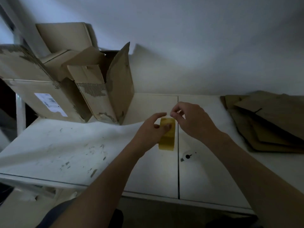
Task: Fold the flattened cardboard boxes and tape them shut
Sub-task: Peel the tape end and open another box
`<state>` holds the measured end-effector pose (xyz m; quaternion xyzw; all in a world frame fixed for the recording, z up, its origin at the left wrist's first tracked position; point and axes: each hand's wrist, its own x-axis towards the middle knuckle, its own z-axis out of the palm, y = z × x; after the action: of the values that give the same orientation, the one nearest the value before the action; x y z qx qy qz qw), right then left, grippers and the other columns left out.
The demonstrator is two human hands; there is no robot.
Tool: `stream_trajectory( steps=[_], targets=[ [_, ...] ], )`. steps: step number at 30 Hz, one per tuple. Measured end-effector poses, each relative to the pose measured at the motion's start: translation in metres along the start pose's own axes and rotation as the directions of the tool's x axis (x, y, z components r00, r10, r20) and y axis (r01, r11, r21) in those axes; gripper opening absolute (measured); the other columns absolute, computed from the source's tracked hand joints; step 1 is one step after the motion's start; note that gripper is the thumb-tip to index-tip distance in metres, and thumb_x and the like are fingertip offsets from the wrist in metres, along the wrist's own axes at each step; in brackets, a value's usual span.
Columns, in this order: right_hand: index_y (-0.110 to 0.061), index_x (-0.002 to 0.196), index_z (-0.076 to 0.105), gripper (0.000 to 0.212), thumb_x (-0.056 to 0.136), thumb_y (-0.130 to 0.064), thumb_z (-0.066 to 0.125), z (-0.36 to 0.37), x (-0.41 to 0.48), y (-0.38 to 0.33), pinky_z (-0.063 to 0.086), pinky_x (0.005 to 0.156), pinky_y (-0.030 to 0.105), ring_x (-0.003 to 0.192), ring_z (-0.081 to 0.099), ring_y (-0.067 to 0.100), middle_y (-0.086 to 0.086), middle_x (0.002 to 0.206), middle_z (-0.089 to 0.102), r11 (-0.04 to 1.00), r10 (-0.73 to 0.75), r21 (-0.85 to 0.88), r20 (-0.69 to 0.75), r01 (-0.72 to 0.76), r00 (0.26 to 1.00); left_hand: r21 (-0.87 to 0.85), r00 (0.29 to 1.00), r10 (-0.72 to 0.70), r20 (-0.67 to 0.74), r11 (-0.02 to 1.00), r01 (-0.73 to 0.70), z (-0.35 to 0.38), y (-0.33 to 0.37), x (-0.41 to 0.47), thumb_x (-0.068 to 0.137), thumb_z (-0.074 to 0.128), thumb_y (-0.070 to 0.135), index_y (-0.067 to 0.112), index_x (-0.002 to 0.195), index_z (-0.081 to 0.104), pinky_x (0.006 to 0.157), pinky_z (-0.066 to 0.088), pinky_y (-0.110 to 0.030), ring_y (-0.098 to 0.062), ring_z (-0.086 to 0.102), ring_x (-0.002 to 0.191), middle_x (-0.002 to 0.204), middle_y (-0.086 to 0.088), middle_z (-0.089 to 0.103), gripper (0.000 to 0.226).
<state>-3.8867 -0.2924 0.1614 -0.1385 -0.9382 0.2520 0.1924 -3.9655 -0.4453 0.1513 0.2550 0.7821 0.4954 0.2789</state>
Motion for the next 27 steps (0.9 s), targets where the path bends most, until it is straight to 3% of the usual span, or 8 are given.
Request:
stream_trajectory(
  steps=[3,6,8,11,14,23,25,27],
  targets=[
    [-0.027,0.097,0.060,0.008,0.100,-0.033,0.055,0.001,0.004,0.008,0.054,0.074,0.038,0.082,0.064,0.017,-0.007,0.088,0.067,0.999,0.031,-0.039,0.044,-0.029,0.999,0.081,0.999,0.026,-0.045,0.996,-0.022,-0.001,-0.007,0.013,0.088,0.074,0.037,0.037,0.135,0.039,0.079,0.061,-0.040,-0.016,0.064,0.096,0.111,-0.001,0.059,0.059],
    [-0.025,0.098,0.061,0.010,0.101,-0.032,0.055,-0.001,0.007,0.014,0.055,0.072,0.039,0.079,0.065,0.018,-0.005,0.086,0.067,0.999,0.021,-0.038,0.017,-0.020,1.000,0.322,0.936,0.234,-0.263,0.936,-0.144,-0.001,-0.008,0.023,0.086,0.075,0.038,0.029,0.102,0.053,0.072,0.050,-0.020,-0.006,0.061,0.088,0.105,0.002,0.058,0.028],
    [-0.024,0.099,0.061,0.010,0.101,-0.032,0.055,-0.002,0.008,0.016,0.056,0.072,0.039,0.079,0.065,0.018,-0.004,0.087,0.067,0.999,0.020,-0.028,0.004,-0.020,1.000,0.415,0.877,0.367,-0.309,0.882,-0.223,0.003,-0.004,0.026,0.087,0.074,0.037,0.029,0.088,0.057,0.070,0.041,-0.012,-0.003,0.058,0.084,0.099,0.004,0.056,0.019],
    [-0.025,0.100,0.061,0.011,0.101,-0.033,0.055,-0.003,0.008,0.015,0.057,0.074,0.042,0.080,0.064,0.017,-0.004,0.088,0.068,0.999,0.006,-0.033,-0.010,-0.007,1.000,0.434,0.856,0.423,-0.296,0.859,-0.274,0.008,0.000,0.027,0.088,0.073,0.038,0.030,0.096,0.068,0.072,0.039,-0.009,-0.001,0.056,0.086,0.103,0.009,0.054,0.012],
    [-0.024,0.100,0.061,0.011,0.101,-0.034,0.055,-0.005,0.007,0.013,0.057,0.074,0.043,0.080,0.065,0.017,-0.004,0.087,0.069,1.000,-0.009,-0.014,-0.024,0.009,1.000,0.427,0.862,0.413,-0.293,0.863,-0.268,0.009,0.001,0.028,0.090,0.071,0.038,0.029,0.106,0.073,0.073,0.041,-0.011,-0.003,0.057,0.090,0.105,0.011,0.053,0.019],
    [-0.027,0.097,0.065,0.009,0.098,-0.034,0.059,-0.005,0.008,0.012,0.058,0.073,0.042,0.080,0.066,0.011,-0.011,0.086,0.070,0.997,-0.050,0.054,-0.073,0.054,0.996,0.395,0.847,0.450,-0.284,0.859,-0.325,-0.001,0.003,0.026,0.090,0.072,0.032,0.023,0.098,0.077,0.074,0.041,-0.008,0.004,0.053,0.090,0.094,0.015,0.057,0.013],
    [-0.026,0.108,0.069,0.016,0.097,-0.035,0.062,-0.003,0.007,0.011,0.058,0.077,0.034,0.082,0.068,0.009,-0.013,0.089,0.072,0.996,-0.040,0.071,-0.095,0.047,0.995,0.369,0.852,0.448,-0.270,0.866,-0.338,-0.003,0.003,0.026,0.090,0.072,0.030,0.020,0.098,0.076,0.074,0.044,-0.009,0.001,0.055,0.091,0.094,0.015,0.057,0.014],
    [-0.018,0.138,0.056,0.049,0.094,-0.035,0.067,-0.002,0.007,0.007,0.056,0.080,0.025,0.081,0.070,0.008,-0.011,0.092,0.074,0.993,-0.034,0.105,-0.109,0.045,0.993,0.364,0.863,0.431,-0.265,0.873,-0.325,-0.005,0.003,0.025,0.091,0.071,0.030,0.020,0.098,0.076,0.074,0.044,-0.009,-0.002,0.057,0.090,0.095,0.013,0.059,0.013]
  ],
)
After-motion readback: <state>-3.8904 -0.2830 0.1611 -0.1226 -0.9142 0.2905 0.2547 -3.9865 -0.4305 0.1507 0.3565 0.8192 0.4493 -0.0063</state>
